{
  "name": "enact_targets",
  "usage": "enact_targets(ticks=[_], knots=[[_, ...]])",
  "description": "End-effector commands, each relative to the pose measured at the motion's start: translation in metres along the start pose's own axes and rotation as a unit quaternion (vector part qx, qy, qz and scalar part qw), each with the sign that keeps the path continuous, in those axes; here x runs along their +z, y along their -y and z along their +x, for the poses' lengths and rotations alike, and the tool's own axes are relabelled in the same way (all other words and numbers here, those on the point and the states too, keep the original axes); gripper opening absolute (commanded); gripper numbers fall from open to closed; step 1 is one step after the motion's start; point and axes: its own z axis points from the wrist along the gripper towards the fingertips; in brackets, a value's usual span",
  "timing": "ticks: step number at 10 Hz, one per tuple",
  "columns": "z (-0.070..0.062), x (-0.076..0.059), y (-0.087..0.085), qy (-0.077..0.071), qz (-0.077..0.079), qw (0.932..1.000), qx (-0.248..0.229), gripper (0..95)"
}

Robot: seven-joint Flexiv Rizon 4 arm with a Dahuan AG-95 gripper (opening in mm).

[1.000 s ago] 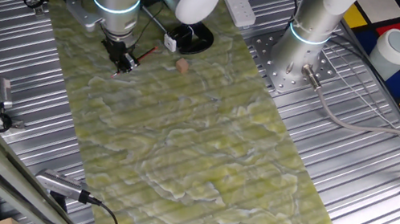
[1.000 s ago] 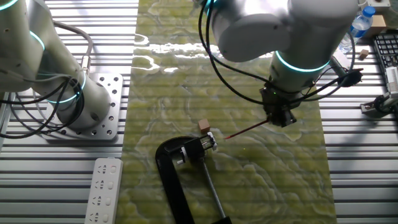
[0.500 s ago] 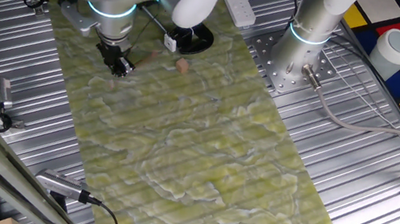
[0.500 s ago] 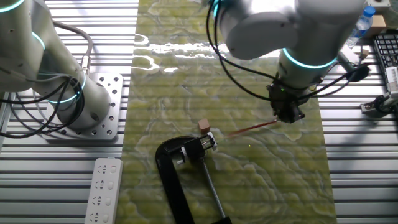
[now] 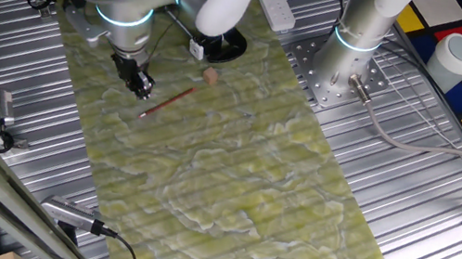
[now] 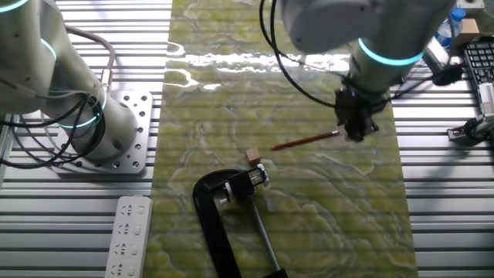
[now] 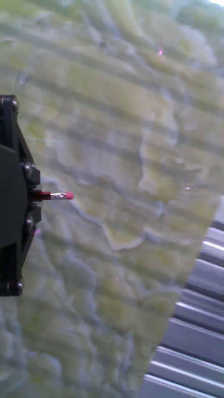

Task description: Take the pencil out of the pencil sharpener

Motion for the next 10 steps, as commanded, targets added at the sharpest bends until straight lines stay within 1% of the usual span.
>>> enact_targets(ticks=[1,2,3,4,5,6,7,9,10], knots=[[0.003,-0.021,-0.03,0.002,-0.001,0.9987,0.051,0.0],[0.007,-0.035,-0.038,0.0,-0.001,0.9983,0.059,0.0],[0.01,-0.052,-0.042,-0.001,-0.001,0.9977,0.068,0.0],[0.013,-0.063,-0.043,0.0,-0.002,0.9975,0.07,0.0],[0.016,-0.073,-0.046,0.008,-0.002,0.9978,0.066,0.0],[0.02,-0.082,-0.048,0.004,-0.001,0.9976,0.069,0.0],[0.029,-0.093,-0.052,0.004,-0.002,0.9971,0.076,0.0],[0.044,-0.107,-0.057,0.006,-0.004,0.9964,0.085,0.0],[0.05,-0.113,-0.058,0.007,-0.006,0.996,0.089,0.0]])
